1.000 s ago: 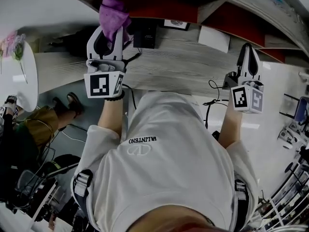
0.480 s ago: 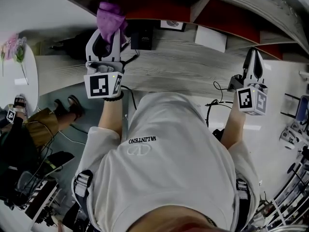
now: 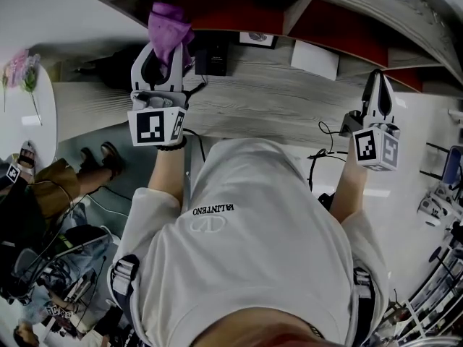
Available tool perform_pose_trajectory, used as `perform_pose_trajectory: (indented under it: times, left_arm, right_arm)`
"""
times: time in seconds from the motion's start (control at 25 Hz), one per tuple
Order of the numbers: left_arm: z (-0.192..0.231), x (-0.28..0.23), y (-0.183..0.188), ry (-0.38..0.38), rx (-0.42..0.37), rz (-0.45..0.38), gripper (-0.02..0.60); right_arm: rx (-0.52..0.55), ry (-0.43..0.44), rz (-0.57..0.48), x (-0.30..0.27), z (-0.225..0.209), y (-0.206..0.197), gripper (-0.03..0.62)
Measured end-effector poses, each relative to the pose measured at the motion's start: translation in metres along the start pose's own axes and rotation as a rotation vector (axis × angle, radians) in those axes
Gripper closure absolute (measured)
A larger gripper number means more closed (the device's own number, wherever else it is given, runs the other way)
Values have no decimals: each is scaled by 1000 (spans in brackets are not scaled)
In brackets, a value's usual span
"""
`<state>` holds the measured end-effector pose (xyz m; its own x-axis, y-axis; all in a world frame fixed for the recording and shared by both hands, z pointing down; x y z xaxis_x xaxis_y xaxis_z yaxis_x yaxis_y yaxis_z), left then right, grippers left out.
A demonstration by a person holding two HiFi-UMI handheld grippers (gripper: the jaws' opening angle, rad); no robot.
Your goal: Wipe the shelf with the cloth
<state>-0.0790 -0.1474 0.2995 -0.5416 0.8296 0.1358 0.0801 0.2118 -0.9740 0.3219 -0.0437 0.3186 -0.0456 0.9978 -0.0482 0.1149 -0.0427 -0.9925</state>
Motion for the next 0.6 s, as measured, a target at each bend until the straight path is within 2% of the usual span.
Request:
perform_pose_trajectory:
  times: [0.6]
  left_arm:
    - [2,-2,2,20,2,-4,492]
  right_arm:
    - [-6,0,11,2,-7,-1,597]
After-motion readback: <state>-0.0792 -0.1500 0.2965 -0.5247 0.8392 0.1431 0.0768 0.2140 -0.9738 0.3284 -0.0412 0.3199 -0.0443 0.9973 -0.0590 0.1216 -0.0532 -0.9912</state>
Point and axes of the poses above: the fingertips, and each gripper's own axes: x backward along the fingers, z to its left, y out of its top, the point moved 2 cm from there along x, backward along the fingers
